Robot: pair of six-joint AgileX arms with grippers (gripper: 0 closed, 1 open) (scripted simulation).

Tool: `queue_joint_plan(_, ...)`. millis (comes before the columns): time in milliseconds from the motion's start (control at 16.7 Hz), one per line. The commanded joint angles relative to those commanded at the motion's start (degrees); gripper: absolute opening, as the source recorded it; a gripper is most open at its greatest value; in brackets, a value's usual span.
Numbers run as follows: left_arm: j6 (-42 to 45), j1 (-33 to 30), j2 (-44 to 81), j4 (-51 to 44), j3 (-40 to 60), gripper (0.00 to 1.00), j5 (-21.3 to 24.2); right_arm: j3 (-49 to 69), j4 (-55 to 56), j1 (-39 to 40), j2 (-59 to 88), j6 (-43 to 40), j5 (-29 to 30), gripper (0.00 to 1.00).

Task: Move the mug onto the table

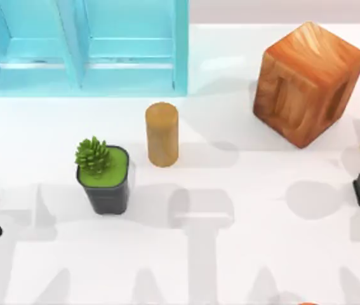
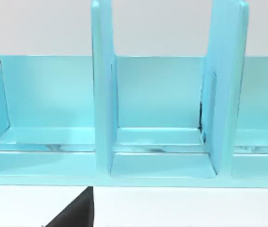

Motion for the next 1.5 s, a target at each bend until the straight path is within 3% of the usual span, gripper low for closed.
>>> queue_joint_plan(240, 0.0, 0.0, 0.0, 0.0, 0.0, 1.0, 0.0, 1.8, -1.8, -0.7, 1.8, -0.7, 0.0, 1.0)
queue_joint_plan(480, 0.0, 0.0, 0.0, 0.0, 0.0, 1.0, 0.0, 12.0, -11.0, -4.6, 12.8, -4.5, 0.0, 1.0)
queue_joint_plan(1200, 0.0, 0.0, 0.0, 0.0, 0.0, 1.0, 0.0, 64.5, -56.2, -23.7, 76.7, -23.2, -0.1, 1.0)
queue_joint_plan(1500, 0.0, 0.0, 0.0, 0.0, 0.0, 1.0, 0.0, 80.2, -69.8, -29.4, 95.6, -28.8, -0.1, 1.0)
